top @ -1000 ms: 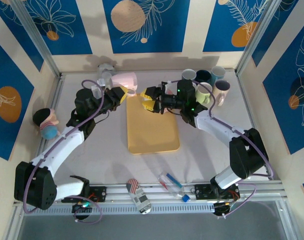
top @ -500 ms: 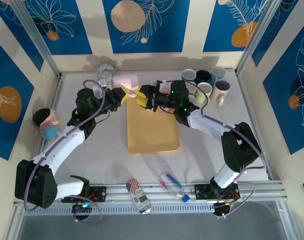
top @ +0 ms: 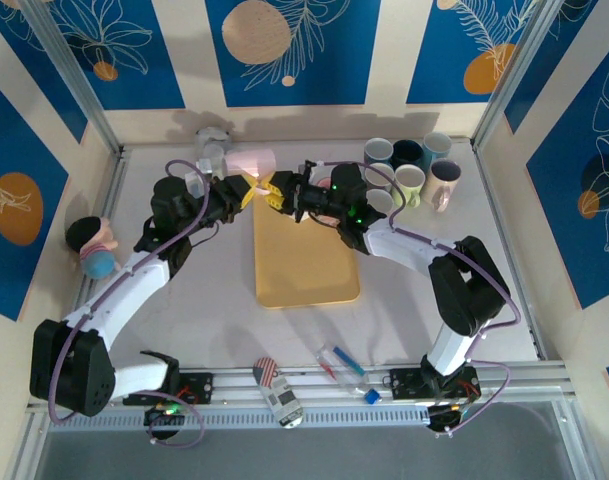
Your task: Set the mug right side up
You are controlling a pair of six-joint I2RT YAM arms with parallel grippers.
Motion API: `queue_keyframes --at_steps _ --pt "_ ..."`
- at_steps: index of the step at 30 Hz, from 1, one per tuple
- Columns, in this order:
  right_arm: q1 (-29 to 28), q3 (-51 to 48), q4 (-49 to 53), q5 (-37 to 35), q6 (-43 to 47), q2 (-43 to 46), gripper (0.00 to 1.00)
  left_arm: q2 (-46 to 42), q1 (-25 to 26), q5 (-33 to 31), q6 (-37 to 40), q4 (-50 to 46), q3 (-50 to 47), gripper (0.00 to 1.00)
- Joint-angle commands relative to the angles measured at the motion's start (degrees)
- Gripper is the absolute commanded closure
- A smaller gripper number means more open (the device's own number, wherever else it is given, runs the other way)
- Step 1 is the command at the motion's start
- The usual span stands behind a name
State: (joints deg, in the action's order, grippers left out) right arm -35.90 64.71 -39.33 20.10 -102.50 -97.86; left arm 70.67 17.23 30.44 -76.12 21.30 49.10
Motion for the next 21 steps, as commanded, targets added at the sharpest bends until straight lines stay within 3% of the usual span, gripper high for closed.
queue_keyframes --at_steps 1,4,5,6,7,10,15,18,21 --pt "-0.5 1.7 -1.9 -2.8 -0.1 -0.5 0.8 -2.4 -0.6 2.1 0.4 5.9 0.2 1.0" --pt "-0.4 1.6 -1.8 -3.5 2.5 -0.1 0.95 -2.1 -1.0 3.9 0.6 7.5 -1.3 0.98" --pt "-0.4 1.5 -1.7 -3.9 3.7 0.2 1.0 -2.0 -1.5 5.2 0.9 7.1 -1.7 0.79" --pt "-0.3 1.5 -1.7 -4.3 5.5 0.4 1.0 -1.8 -1.9 6.3 1.5 6.8 -1.8 0.54" --pt "0.0 1.8 -0.8 -4.0 8.2 0.7 1.0 -1.9 -2.7 7.5 3.0 6.6 -1.9 0.44" --pt "1.3 3.5 1.3 -1.7 16.0 1.3 1.0 -2.0 -4.8 10.0 7.4 0.6 -1.1 0.28" --pt "2.1 3.4 6.0 -0.7 32.9 3.9 1.0 -2.0 -7.8 13.7 18.5 -15.6 2.8 0.21" --pt "3.1 2.4 9.7 1.0 42.0 6.5 1.0 -2.7 -8.0 14.0 29.4 -25.8 5.6 0.21" --pt "4.1 0.6 14.8 1.3 51.3 10.5 1.0 -2.9 -8.1 14.3 37.6 -29.0 6.1 0.22"
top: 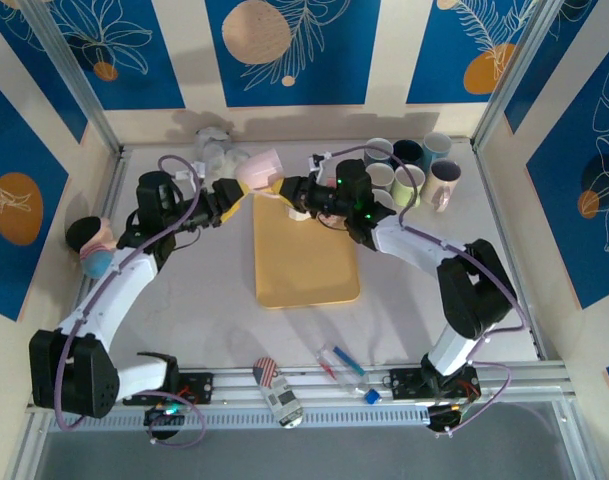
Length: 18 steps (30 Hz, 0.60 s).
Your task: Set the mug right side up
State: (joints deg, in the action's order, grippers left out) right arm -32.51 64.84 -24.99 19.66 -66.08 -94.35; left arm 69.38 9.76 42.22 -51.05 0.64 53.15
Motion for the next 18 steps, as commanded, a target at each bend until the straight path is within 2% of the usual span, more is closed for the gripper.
queue_keyframes --at_steps 1,6,9,13,18 --pt "1.1 -0.1 2.9 1.4 18.4 8.7 1.0 -2.0 -0.6 2.3 14.5 -8.1 2.0 0.23" --pt "1.7 -1.8 17.1 -3.2 33.3 17.3 1.0 -5.1 -0.5 1.9 23.0 -8.8 2.9 0.26" --pt "2.4 -2.3 25.5 -6.4 40.7 21.4 1.0 -7.7 -0.5 2.2 31.0 -10.2 1.8 0.25" --pt "3.9 -2.6 37.5 -13.8 46.8 26.4 1.0 -8.7 -0.4 3.5 40.9 -14.2 0.7 0.26" --pt "6.3 -6.3 46.5 -23.4 51.2 34.0 1.0 -9.6 -0.3 4.7 45.8 -12.4 -2.7 0.27"
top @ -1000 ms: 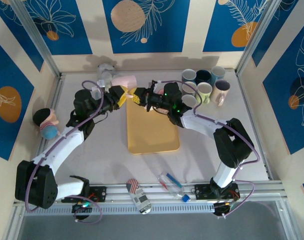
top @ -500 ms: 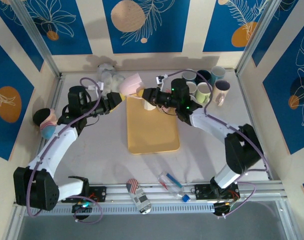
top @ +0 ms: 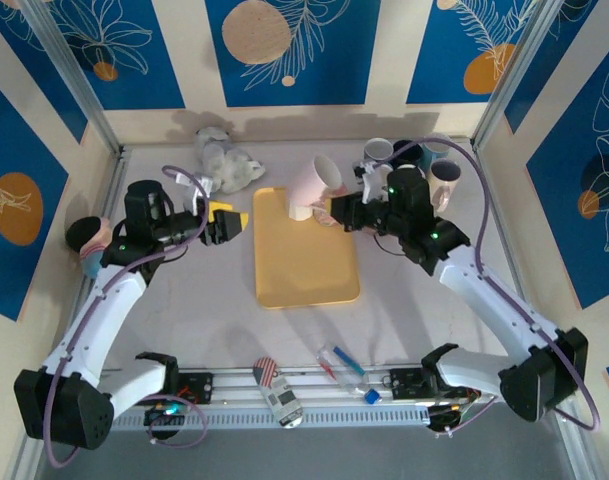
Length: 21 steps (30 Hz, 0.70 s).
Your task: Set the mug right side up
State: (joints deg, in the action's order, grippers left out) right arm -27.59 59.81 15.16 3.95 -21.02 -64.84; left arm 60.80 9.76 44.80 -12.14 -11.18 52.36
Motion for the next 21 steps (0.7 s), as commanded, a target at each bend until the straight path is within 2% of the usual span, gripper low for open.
queue_keyframes --at_steps 1,7,12,17,21 --pt "2.1 -2.2 7.5 -9.0 6.4 6.1 1.0 -1.3 -0.2 2.2 6.9 0.8 -3.0 0.27" --pt "6.0 -5.2 12.5 -16.5 6.1 12.2 1.0 -2.3 0.3 2.4 6.2 11.3 -8.9 0.27" --pt "8.6 -6.0 15.6 -23.4 5.8 14.1 1.0 1.2 1.0 2.2 6.4 13.5 -9.0 0.26" --pt "11.2 -6.0 19.5 -34.2 3.7 14.2 1.0 3.7 2.7 0.5 6.4 15.1 -8.9 0.27" --pt "13.7 -7.3 19.5 -37.1 3.4 12.9 1.0 5.8 3.9 -1.6 6.3 16.6 -8.7 0.27"
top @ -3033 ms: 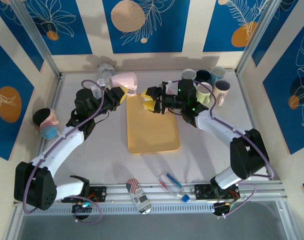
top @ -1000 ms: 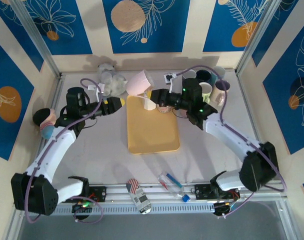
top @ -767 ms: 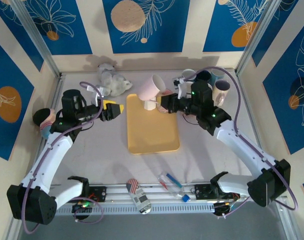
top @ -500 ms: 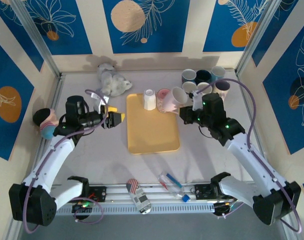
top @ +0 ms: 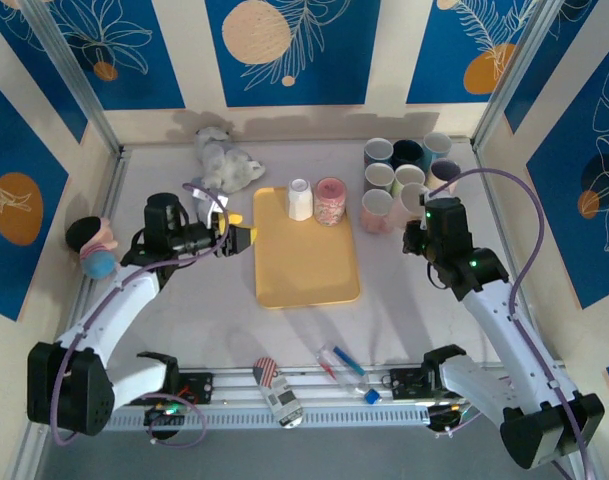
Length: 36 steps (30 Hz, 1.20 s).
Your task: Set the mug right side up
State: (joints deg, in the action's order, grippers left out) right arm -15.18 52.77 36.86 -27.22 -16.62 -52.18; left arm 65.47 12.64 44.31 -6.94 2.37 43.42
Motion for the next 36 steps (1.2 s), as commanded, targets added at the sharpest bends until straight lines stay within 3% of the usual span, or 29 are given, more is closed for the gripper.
queue_keyframes --at_steps 1,5,15,31,36 --pt "2.4 -0.6 -2.8 -5.0 -0.7 -0.6 1.0 1.8 1.4 -1.7 1.1 2.9 0.6 0.27" --pt "6.3 -3.0 -9.0 2.4 1.4 -4.3 1.0 3.4 2.9 -4.7 1.1 2.2 1.9 0.27" --pt "10.5 -5.6 -19.7 5.9 5.8 -14.7 1.0 6.4 5.9 -12.2 1.5 0.5 3.4 0.3" --pt "11.0 -6.2 -27.5 5.7 9.5 -26.0 1.0 10.9 8.1 -14.6 3.1 0.2 4.5 0.3" --pt "10.9 -6.4 -28.0 5.0 10.3 -27.7 0.94 11.9 8.5 -14.9 4.1 -0.9 5.6 0.3"
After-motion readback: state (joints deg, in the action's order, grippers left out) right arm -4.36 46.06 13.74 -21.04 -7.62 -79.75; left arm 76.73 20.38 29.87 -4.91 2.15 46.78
